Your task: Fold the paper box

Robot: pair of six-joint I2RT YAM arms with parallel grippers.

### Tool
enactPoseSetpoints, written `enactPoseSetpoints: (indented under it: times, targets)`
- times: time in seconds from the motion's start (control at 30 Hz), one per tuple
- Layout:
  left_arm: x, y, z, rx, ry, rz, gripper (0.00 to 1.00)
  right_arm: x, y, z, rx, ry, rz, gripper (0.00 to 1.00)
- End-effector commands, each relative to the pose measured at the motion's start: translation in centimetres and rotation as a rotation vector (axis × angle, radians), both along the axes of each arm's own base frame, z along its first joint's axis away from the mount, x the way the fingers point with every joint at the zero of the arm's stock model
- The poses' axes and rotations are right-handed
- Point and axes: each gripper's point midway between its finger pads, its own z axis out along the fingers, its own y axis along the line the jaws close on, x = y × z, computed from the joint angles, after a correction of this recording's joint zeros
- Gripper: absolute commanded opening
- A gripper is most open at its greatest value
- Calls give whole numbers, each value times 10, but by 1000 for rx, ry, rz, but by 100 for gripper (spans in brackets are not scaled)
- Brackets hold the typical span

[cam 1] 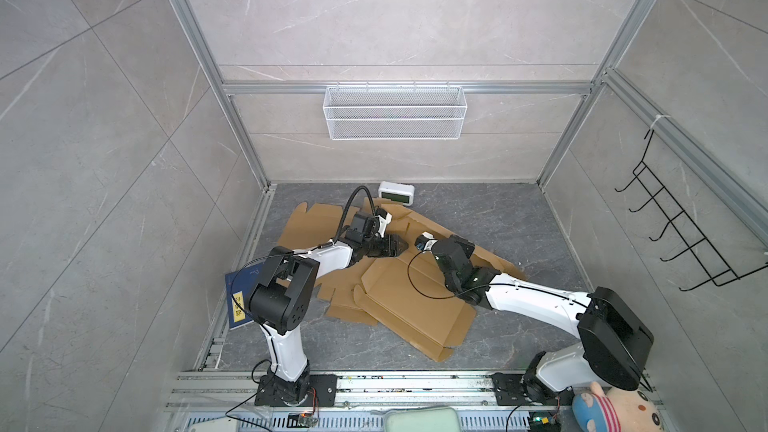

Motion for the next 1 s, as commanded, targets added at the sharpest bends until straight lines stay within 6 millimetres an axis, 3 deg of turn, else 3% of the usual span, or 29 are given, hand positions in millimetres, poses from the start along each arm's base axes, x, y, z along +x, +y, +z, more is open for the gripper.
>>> enactPoseSetpoints:
  times: [0.0, 0.13, 0.2, 0.4, 0.53, 0.77, 0.97]
  targets:
    - [6, 1, 31, 0, -80, 3, 67, -2, 3, 6, 29, -14, 8, 0]
    - [13, 40, 14, 68, -27, 89, 69, -2, 2, 7, 32, -18, 10, 0]
    - [15, 46, 7, 53, 2, 102, 71, -2, 3, 7, 31, -18, 11, 0]
    - [18, 17, -3, 7, 11, 56, 72, -1, 4, 6, 30, -17, 10, 0]
    - [19, 4, 7, -22, -12, 38, 71, -2, 3, 8, 34, -21, 11, 0]
    - [1, -14, 18, -24, -39, -26, 69, -1, 4, 7, 33, -20, 8, 0]
    - [-16, -19, 3, 11, -12, -53, 69, -1, 5, 7, 36, -18, 8, 0]
